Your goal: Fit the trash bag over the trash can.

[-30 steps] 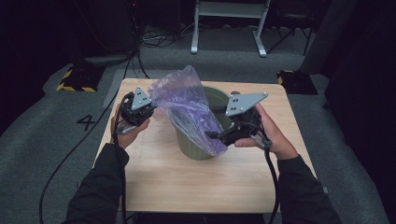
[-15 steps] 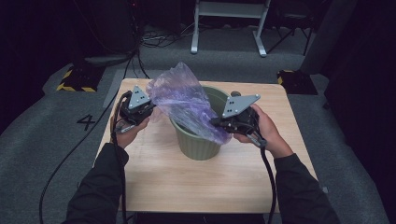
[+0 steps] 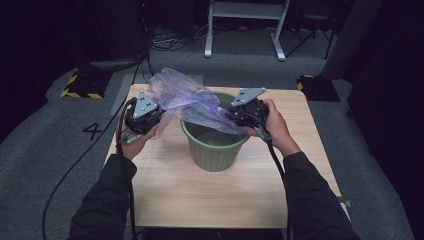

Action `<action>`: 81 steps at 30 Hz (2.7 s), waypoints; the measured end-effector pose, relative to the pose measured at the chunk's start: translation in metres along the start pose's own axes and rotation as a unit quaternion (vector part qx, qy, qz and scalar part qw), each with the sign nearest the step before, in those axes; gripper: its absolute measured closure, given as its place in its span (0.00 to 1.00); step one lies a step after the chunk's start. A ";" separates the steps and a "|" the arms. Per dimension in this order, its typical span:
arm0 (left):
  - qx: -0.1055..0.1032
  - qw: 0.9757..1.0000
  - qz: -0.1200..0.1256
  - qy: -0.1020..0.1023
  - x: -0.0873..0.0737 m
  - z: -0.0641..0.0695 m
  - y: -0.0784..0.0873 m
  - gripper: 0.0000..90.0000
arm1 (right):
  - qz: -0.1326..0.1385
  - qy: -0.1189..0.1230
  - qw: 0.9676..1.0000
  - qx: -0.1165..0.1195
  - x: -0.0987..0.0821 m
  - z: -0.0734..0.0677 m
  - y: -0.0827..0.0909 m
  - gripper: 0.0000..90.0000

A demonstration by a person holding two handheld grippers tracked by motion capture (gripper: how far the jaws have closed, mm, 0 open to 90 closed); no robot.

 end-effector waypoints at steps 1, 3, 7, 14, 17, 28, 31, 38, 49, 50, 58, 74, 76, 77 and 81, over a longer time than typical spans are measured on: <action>0.001 1.000 0.003 0.001 0.001 -0.001 0.002 1.00 | -0.003 0.000 1.000 -0.008 0.000 0.002 -0.002 0.81; 0.003 1.000 0.007 0.004 0.002 -0.002 0.004 1.00 | -0.004 -0.002 1.000 -0.009 0.002 0.003 -0.004 0.79; 0.002 1.000 0.016 0.005 0.006 0.001 0.009 1.00 | -0.001 -0.012 1.000 -0.008 0.006 0.003 -0.008 0.64; -0.016 0.999 0.027 -0.013 0.017 0.021 0.014 1.00 | -0.005 0.004 1.000 -0.001 0.014 -0.012 -0.014 0.41; -0.025 0.999 0.028 -0.023 0.021 0.030 0.016 1.00 | -0.011 0.014 1.000 -0.013 0.016 -0.017 -0.015 0.39; -0.055 0.996 0.029 -0.063 0.031 0.062 0.017 1.00 | 0.080 0.036 0.995 0.038 0.035 -0.045 0.005 0.30; -0.063 0.995 0.027 -0.072 0.032 0.069 0.017 1.00 | 0.087 0.051 0.994 0.044 0.038 -0.056 0.007 0.29; -0.083 0.993 0.030 -0.083 0.036 0.085 0.020 1.00 | 0.072 0.039 0.996 0.021 0.035 -0.056 -0.004 0.50; -0.074 0.995 0.038 -0.046 0.034 0.077 0.029 0.66 | 0.103 0.044 0.992 0.056 0.025 -0.057 -0.001 1.00; -0.068 0.996 0.040 -0.041 0.034 0.074 0.031 0.55 | 0.102 0.045 0.992 0.052 0.023 -0.056 0.000 1.00; -0.099 0.994 0.042 -0.003 0.027 0.061 0.043 0.20 | 0.123 0.036 0.990 0.055 0.012 -0.057 0.014 1.00; -0.119 0.992 0.012 -0.030 0.003 0.059 0.039 0.37 | 0.163 0.042 0.983 0.067 -0.019 -0.060 0.043 0.98; -0.121 0.991 0.007 -0.051 0.001 0.062 0.038 0.54 | 0.162 0.044 0.984 0.065 -0.023 -0.060 0.044 0.98; -0.126 0.990 0.009 -0.058 0.001 0.063 0.039 0.58 | 0.162 0.045 0.984 0.066 -0.025 -0.061 0.045 0.98; -0.135 0.988 0.014 -0.080 0.003 0.065 0.040 0.84 | 0.166 0.049 0.983 0.069 -0.031 -0.064 0.047 0.96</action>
Point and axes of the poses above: each handheld gripper's, and its own axes: y roughly backward along the jaws, x roughly out of its top, z roughly to its right, the point moved 8 cm from there along -y, roughly forward along the jaws, and after that the axes turned 14 degrees about x, right-handed, at the moved point
